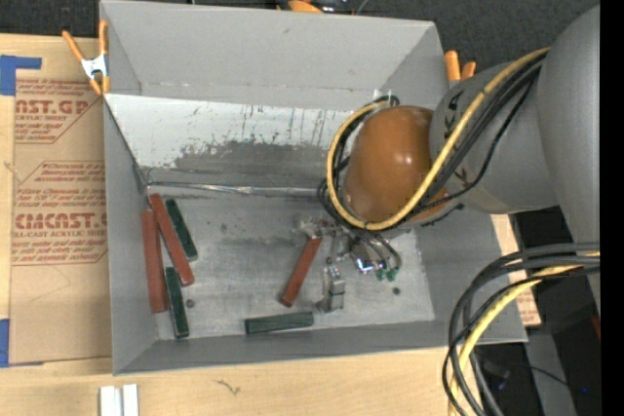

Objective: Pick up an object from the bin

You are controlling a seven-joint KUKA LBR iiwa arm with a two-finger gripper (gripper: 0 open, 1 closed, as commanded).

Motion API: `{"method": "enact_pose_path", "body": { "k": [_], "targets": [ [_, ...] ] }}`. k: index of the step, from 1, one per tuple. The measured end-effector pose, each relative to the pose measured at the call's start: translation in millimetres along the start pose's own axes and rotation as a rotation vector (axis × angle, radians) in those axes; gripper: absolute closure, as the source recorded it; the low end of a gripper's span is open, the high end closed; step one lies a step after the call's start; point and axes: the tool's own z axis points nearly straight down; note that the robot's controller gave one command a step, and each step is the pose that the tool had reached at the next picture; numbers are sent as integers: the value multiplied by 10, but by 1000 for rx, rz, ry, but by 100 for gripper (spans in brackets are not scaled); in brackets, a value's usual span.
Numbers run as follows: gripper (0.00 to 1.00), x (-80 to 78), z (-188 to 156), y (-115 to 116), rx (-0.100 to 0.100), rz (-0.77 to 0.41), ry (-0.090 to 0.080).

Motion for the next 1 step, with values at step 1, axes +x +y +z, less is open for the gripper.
{"method": "enact_pose_path", "body": {
  "k": [1],
  "targets": [
    [0, -151, 179, 157, -5, -323, 1]
  ]
}}
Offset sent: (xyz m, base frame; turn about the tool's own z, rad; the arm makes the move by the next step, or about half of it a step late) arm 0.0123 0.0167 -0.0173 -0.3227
